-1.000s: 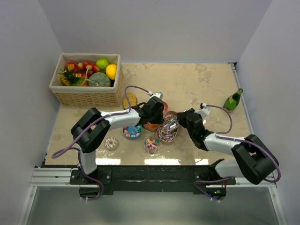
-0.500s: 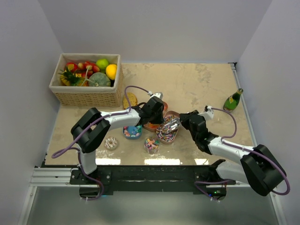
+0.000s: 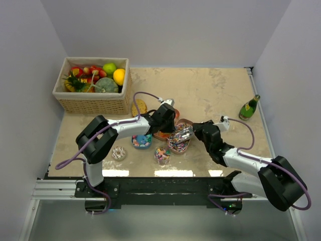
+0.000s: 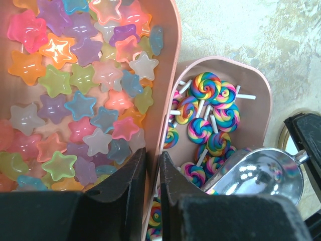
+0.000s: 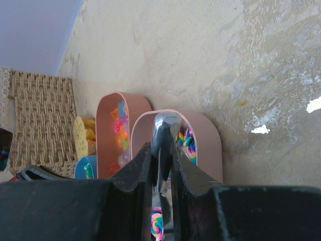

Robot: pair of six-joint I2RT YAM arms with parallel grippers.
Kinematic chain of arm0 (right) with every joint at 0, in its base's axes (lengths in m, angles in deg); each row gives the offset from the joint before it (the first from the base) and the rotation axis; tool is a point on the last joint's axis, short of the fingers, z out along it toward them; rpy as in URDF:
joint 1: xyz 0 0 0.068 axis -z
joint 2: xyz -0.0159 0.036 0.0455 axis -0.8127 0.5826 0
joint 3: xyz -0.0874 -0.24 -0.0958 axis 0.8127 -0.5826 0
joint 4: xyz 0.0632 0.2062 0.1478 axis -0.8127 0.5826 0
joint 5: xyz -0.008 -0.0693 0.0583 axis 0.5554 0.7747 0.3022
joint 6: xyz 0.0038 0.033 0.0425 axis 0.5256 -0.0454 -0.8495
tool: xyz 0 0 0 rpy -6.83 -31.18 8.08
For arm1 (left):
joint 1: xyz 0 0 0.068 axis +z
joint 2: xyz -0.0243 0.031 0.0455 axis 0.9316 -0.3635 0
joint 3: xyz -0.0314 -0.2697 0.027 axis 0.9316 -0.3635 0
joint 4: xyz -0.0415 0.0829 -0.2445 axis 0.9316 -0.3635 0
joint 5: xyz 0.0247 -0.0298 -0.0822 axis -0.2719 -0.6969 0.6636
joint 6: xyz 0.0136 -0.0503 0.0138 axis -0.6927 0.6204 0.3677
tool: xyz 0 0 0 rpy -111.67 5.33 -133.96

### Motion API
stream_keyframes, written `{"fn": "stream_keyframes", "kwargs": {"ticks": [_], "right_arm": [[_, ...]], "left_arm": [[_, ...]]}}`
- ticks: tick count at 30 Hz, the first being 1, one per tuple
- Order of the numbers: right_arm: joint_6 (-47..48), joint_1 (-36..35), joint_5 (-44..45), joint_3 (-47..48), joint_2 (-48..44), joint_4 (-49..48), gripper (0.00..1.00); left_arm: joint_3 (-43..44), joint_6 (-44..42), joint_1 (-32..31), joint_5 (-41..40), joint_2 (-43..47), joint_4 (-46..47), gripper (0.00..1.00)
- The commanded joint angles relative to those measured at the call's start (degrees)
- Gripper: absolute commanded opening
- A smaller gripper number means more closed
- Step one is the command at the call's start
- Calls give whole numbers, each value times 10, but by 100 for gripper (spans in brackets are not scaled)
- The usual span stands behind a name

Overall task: Pack the candies
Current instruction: Scoop the fake candies from the storage box.

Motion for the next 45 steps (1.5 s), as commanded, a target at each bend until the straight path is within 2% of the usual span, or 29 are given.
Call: {"fn": "stream_keyframes", "kwargs": {"ticks": [1,10,18,27,35,45], "right_arm": [[-2,-2,23,-16,21,1,0],[16,-2,34,-7,82,-34,0],[-10,-3,29,-13,79,-39,0],[-54,0,40,-37,-22,6,0],[-72,3,30,-44,-53,30,0],[-66,4,27,-45,-151,101,0]], "left_arm": [[1,11,9,-32,8,5,0],[3,9,8,-34,10,4,0],[9,8,8,-35,7,0,0],[11,8,9,-38,6,-3,0],[16,8,9,-40,5,-7,0],[36,-2,8,-37,-1,-12,0]]}}
